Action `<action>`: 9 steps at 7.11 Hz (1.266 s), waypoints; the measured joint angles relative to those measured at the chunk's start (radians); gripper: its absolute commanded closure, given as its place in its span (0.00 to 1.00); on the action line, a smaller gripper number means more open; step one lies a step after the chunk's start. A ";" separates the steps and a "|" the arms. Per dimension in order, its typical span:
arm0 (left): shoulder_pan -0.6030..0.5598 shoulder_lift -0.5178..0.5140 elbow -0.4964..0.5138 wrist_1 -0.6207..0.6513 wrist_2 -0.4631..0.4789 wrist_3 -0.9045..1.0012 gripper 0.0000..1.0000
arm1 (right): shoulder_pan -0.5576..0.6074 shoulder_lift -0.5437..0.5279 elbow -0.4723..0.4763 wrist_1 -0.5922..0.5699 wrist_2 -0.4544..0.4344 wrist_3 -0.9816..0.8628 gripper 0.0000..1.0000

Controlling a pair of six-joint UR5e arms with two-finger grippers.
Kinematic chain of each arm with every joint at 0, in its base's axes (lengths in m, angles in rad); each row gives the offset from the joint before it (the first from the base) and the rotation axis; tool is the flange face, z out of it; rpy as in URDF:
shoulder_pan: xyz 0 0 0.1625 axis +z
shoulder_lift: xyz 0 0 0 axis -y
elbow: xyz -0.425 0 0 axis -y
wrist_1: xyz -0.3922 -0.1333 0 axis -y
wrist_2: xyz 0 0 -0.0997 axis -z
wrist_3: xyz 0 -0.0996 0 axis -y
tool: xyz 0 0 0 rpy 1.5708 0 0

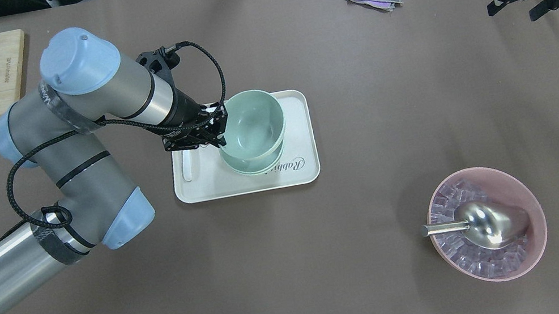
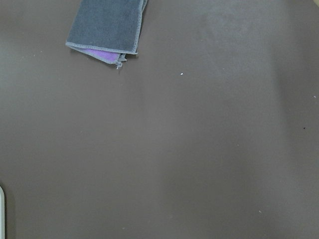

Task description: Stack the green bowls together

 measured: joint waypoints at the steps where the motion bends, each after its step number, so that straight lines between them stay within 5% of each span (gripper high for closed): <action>1: 0.002 0.003 0.001 -0.002 -0.001 0.001 0.01 | 0.001 0.000 0.001 0.000 0.002 -0.001 0.00; 4: -0.020 0.009 -0.008 0.002 -0.022 0.003 0.01 | 0.007 0.001 -0.002 0.000 0.003 -0.002 0.00; 6: -0.140 0.068 -0.036 0.004 -0.130 0.071 0.01 | 0.038 -0.001 -0.035 0.000 0.002 -0.067 0.00; 9: -0.320 0.258 -0.076 0.005 -0.165 0.555 0.01 | 0.117 0.004 -0.132 -0.131 -0.015 -0.413 0.00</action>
